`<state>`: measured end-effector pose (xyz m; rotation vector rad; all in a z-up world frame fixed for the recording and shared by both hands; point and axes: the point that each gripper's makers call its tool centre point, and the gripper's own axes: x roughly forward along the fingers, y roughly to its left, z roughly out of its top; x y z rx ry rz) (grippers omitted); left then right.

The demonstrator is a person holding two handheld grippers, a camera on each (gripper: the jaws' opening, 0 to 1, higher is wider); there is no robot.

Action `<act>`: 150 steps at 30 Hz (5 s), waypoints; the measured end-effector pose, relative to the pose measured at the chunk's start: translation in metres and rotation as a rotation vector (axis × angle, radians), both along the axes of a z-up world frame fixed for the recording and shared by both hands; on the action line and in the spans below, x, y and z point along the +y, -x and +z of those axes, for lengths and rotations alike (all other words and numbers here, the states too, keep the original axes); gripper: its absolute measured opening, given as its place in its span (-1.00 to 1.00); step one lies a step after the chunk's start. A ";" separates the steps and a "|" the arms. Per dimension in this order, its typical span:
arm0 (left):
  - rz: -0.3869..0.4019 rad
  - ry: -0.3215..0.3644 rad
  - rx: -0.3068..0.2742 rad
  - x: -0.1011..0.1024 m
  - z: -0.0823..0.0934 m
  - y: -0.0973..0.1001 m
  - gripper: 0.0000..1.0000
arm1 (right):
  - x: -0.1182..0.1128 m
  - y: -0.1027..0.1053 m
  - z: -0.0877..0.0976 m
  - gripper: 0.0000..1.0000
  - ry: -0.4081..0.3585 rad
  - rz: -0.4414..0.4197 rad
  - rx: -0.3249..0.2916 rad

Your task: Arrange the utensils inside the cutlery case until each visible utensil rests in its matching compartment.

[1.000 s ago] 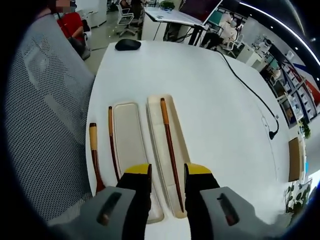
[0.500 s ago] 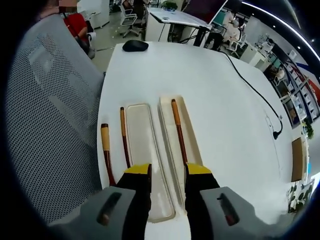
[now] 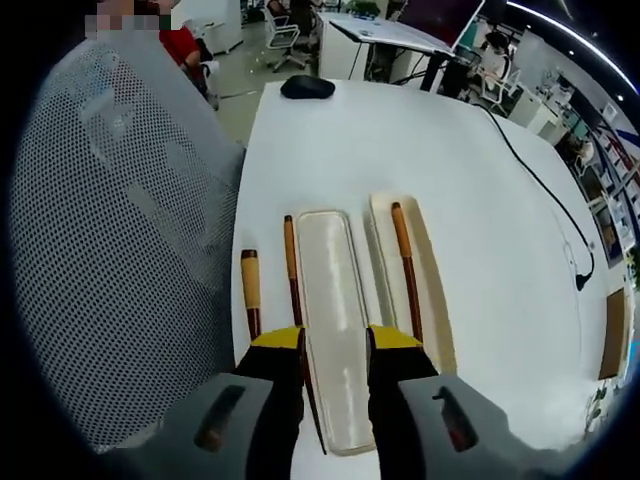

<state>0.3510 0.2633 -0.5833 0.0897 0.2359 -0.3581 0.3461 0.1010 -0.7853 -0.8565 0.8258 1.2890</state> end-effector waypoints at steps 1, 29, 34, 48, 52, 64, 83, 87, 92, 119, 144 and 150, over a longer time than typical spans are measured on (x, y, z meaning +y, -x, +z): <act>0.001 0.000 0.000 0.000 0.000 0.000 -0.07 | 0.000 0.001 -0.001 -0.57 0.000 -0.008 0.013; -0.002 -0.014 0.026 -0.001 -0.005 0.000 -0.07 | 0.013 0.030 -0.016 -0.66 -0.025 0.054 0.127; -0.002 -0.014 0.027 -0.001 -0.005 0.000 -0.07 | 0.013 0.032 -0.021 -0.66 -0.028 0.043 0.158; -0.007 -0.011 0.028 -0.002 -0.005 0.000 -0.07 | 0.012 0.041 -0.032 -0.71 -0.019 0.042 0.209; -0.010 -0.014 0.029 -0.003 -0.006 0.001 -0.07 | 0.009 0.041 -0.036 -0.70 0.004 0.052 0.200; -0.014 -0.018 0.033 -0.004 -0.007 0.001 -0.07 | 0.008 0.039 -0.036 -0.71 0.010 0.059 0.183; -0.012 -0.019 0.034 -0.003 -0.007 0.001 -0.07 | 0.012 0.038 -0.032 -0.75 -0.002 0.073 0.168; -0.013 -0.019 0.036 -0.003 -0.007 0.000 -0.07 | 0.012 0.040 -0.034 -0.75 0.000 0.077 0.176; -0.012 -0.020 0.036 -0.003 -0.008 0.000 -0.07 | 0.013 0.037 -0.032 -0.79 -0.005 0.085 0.149; -0.006 -0.015 0.033 -0.002 -0.007 0.000 -0.07 | -0.001 0.060 -0.038 -0.76 0.064 0.161 0.216; -0.001 -0.017 0.029 -0.001 -0.006 0.001 -0.08 | -0.003 0.063 -0.045 -0.83 0.137 0.252 0.142; 0.000 -0.017 0.031 -0.001 -0.006 0.001 -0.08 | -0.004 0.063 -0.045 -0.83 0.138 0.266 0.125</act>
